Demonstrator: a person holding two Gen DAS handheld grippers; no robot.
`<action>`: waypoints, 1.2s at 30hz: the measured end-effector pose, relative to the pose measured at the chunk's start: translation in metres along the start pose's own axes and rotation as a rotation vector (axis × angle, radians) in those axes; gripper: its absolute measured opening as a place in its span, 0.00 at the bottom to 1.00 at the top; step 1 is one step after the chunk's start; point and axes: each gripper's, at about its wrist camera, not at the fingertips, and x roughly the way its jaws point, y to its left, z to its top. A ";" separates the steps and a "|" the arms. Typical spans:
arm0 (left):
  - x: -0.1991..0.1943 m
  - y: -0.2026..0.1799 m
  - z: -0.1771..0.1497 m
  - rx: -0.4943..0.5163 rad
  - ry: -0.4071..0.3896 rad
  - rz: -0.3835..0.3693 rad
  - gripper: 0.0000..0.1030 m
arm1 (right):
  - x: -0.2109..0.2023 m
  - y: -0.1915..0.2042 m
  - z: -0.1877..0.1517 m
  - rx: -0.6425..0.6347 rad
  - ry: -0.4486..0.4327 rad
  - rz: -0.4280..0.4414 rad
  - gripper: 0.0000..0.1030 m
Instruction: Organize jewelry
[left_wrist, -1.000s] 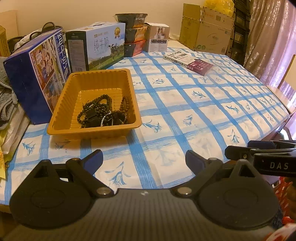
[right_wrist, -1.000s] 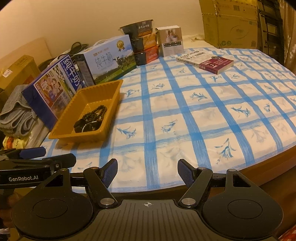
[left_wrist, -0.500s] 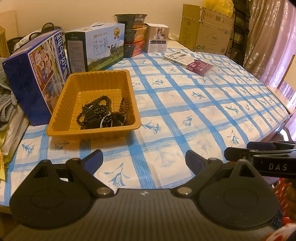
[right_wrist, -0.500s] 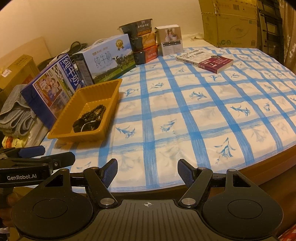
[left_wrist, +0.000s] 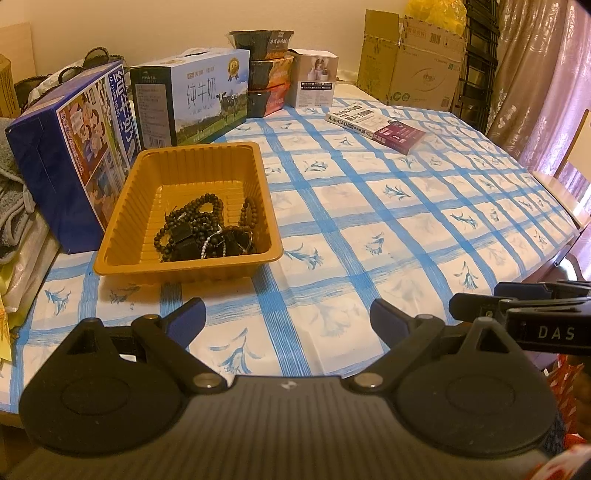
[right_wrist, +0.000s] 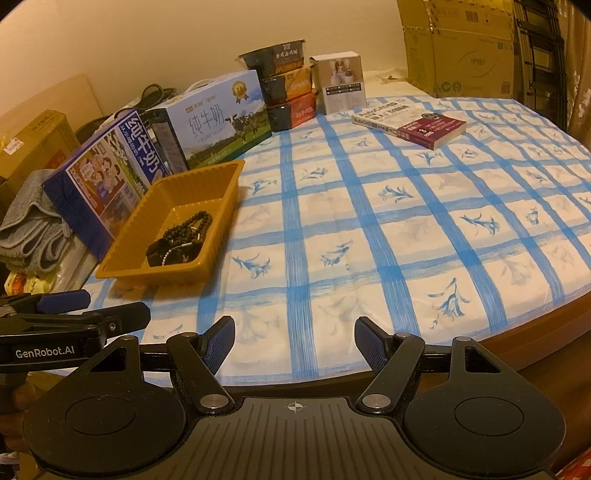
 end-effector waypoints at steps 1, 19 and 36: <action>0.000 0.000 0.000 -0.001 -0.001 0.000 0.92 | 0.000 0.000 0.000 0.000 0.000 -0.001 0.69; -0.001 0.000 0.001 0.002 -0.005 0.001 0.92 | -0.001 0.001 0.003 0.000 -0.001 0.000 0.69; -0.001 0.000 0.002 0.001 -0.006 0.002 0.92 | -0.001 0.002 0.004 0.000 -0.002 -0.001 0.69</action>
